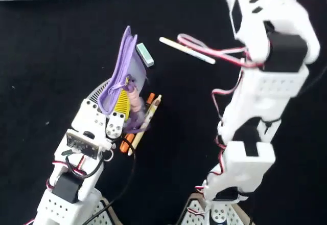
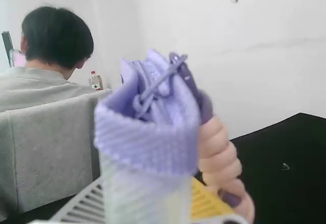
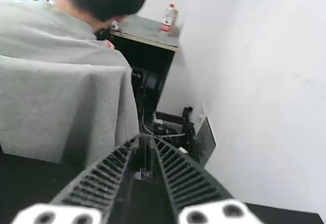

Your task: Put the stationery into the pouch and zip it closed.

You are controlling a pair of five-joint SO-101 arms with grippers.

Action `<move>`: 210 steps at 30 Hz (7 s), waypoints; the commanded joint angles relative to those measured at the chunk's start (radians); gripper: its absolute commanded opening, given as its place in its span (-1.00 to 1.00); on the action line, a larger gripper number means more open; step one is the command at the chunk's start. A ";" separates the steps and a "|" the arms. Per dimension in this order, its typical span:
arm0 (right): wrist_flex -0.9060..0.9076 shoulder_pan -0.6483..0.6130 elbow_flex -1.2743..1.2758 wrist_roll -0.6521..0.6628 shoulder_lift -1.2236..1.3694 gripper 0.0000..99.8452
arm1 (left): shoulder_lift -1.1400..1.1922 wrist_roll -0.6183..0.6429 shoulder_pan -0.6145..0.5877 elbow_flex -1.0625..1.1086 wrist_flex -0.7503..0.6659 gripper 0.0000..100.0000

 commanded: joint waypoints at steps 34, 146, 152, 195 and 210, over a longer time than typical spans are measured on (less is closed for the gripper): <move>-0.298 -0.704 1.712 0.224 -1.058 -0.50 | -0.011 0.559 -0.323 -0.062 -0.241 -0.94; -1.020 0.361 1.093 -0.377 -0.406 -0.85 | -0.006 -0.793 0.085 0.165 -0.503 -0.94; -0.632 0.166 0.993 0.000 -0.506 -0.51 | -0.005 -0.603 -0.070 0.165 -0.503 -0.94; 0.428 -0.582 0.572 0.399 -0.470 -0.04 | -0.005 0.218 -0.598 -0.249 0.322 -0.94; 0.413 -0.585 0.496 0.417 -0.463 -0.23 | -0.008 0.218 -0.466 -0.183 0.242 -0.94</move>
